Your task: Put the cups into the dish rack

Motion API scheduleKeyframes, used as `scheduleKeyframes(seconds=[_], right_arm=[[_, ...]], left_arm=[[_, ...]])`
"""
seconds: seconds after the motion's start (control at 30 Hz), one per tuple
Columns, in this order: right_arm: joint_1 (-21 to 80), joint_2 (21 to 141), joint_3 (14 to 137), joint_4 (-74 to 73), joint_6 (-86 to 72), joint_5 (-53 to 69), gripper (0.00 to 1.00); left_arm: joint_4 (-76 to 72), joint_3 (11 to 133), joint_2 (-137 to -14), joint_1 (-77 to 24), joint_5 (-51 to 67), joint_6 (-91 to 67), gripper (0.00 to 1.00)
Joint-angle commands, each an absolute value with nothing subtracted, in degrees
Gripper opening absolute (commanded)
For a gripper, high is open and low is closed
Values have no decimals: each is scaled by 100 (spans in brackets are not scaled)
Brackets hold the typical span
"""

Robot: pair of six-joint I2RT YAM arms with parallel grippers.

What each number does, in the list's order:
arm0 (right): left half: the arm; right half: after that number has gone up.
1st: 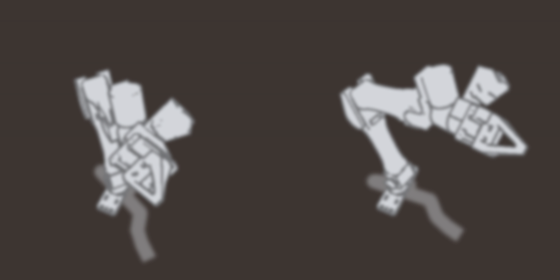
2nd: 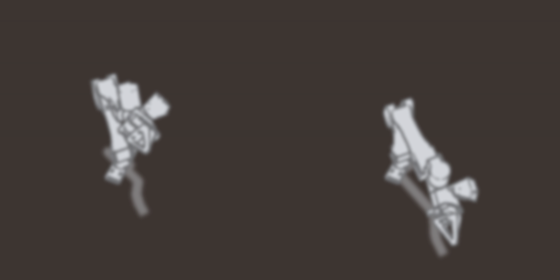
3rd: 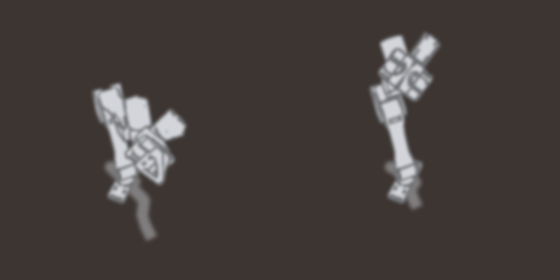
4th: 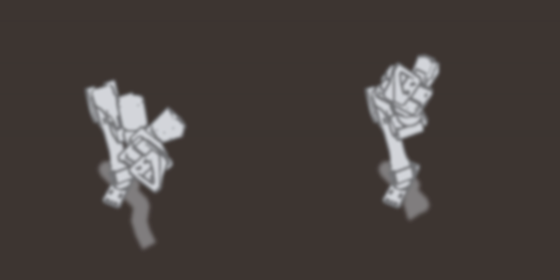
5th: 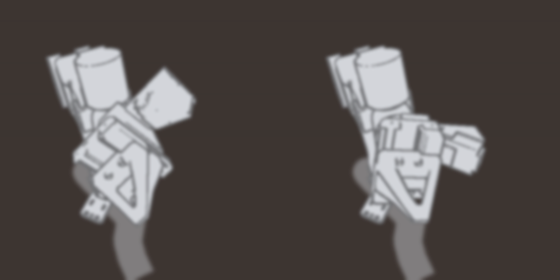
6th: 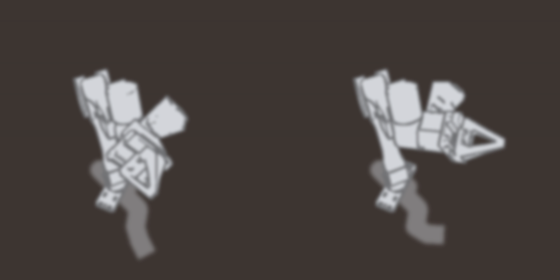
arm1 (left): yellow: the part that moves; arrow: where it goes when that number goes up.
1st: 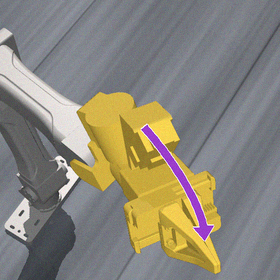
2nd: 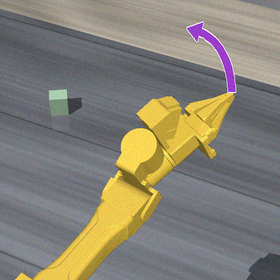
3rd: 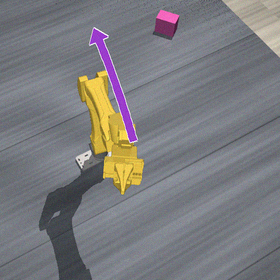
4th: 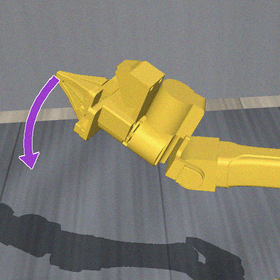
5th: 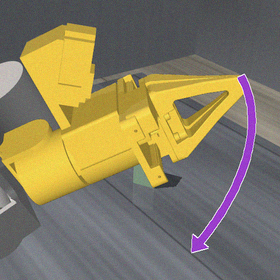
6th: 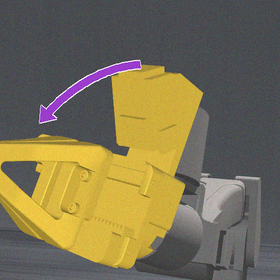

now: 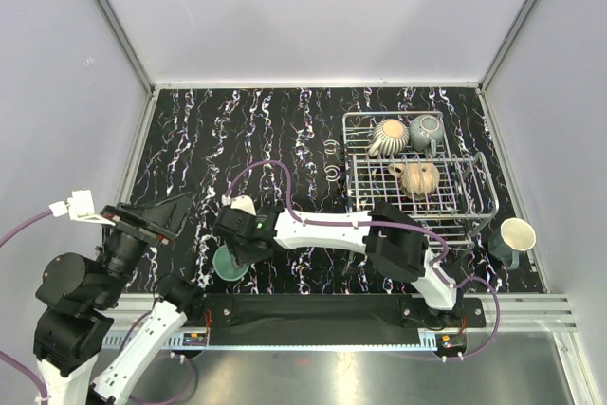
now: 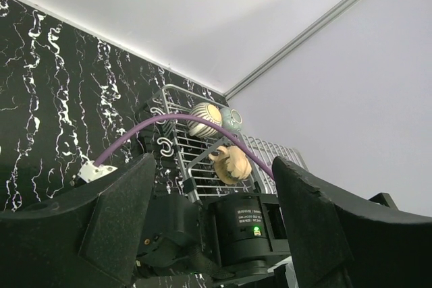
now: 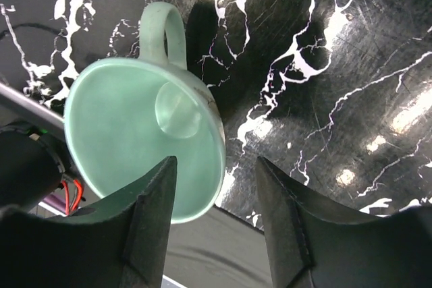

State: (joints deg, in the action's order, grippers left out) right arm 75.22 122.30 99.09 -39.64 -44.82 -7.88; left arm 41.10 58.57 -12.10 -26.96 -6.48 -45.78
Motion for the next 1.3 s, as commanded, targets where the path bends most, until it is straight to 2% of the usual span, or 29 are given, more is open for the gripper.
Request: scheduleKeyframes(seconds=[0.0,0.17,0.37,0.5,0.53,0.6,0.8,1.13,1.27], right_arm=[[7532,12339,10213,-3788,-4412,-835,57],[7541,12480,10292,-3727,-4316,-791,50],[7541,12551,10266,-3604,-4131,-852,33],[7541,12551,10239,-3577,-4026,-888,16],[7532,12559,10248,-3586,-3982,-870,7],[7532,12551,10300,-3664,-3850,-870,0],[7523,12095,10003,-3823,-3517,-1361,0],[7515,10391,8983,-3516,-2646,-1960,0],[7515,9783,8842,-3524,-2225,-2004,0]], left_arm=[[3973,5845,-1169,-2707,-712,-4421,77],[3999,5862,-1213,-2716,-712,-4386,77],[4403,6020,-1301,-2707,-958,-4368,77],[4570,6021,-1345,-2707,-975,-4386,77],[4623,6012,-1353,-2716,-984,-4394,77],[4684,6012,-1424,-2716,-1019,-4377,78],[4939,6029,-1634,-2707,-1090,-4359,79],[4677,5950,-1775,-2707,-906,-4368,79],[4658,6064,-2240,-2716,-747,-4009,90]])
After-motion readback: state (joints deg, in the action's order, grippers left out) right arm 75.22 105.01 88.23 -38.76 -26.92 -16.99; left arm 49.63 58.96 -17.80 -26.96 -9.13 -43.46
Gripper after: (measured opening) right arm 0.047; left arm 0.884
